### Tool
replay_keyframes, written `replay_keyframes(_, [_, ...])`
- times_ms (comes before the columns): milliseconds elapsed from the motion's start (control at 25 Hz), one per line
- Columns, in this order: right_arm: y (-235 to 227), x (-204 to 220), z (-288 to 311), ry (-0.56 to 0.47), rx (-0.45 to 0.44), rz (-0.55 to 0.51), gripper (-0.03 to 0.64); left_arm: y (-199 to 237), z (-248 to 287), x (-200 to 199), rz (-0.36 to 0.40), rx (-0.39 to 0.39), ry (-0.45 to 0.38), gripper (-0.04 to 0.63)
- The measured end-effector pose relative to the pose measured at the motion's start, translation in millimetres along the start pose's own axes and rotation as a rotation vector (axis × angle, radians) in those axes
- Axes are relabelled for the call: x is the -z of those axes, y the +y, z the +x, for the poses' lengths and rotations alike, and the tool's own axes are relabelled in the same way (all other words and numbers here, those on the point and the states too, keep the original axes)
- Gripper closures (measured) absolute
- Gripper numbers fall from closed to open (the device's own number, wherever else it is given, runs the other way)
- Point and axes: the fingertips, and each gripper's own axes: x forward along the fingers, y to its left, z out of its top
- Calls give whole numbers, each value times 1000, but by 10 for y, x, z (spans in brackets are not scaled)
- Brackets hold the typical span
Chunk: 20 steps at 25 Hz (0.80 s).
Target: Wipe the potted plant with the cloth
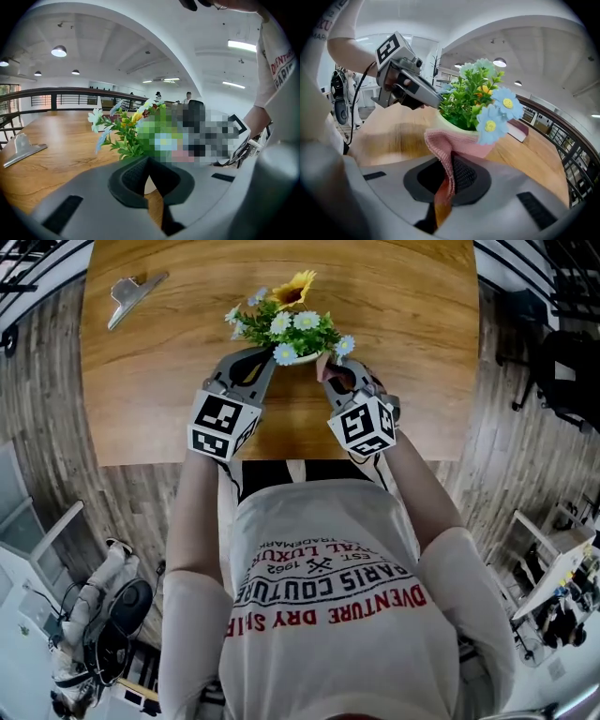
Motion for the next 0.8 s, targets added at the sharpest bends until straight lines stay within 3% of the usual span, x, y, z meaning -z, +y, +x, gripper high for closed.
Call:
replay_keyframes(400, [403, -386, 139, -30, -57, 123, 581, -61, 6, 14, 89, 212, 23, 580])
replay_keyframes(800, [568, -595, 393, -47, 4, 284, 581, -69, 28, 36, 108, 353, 51, 580])
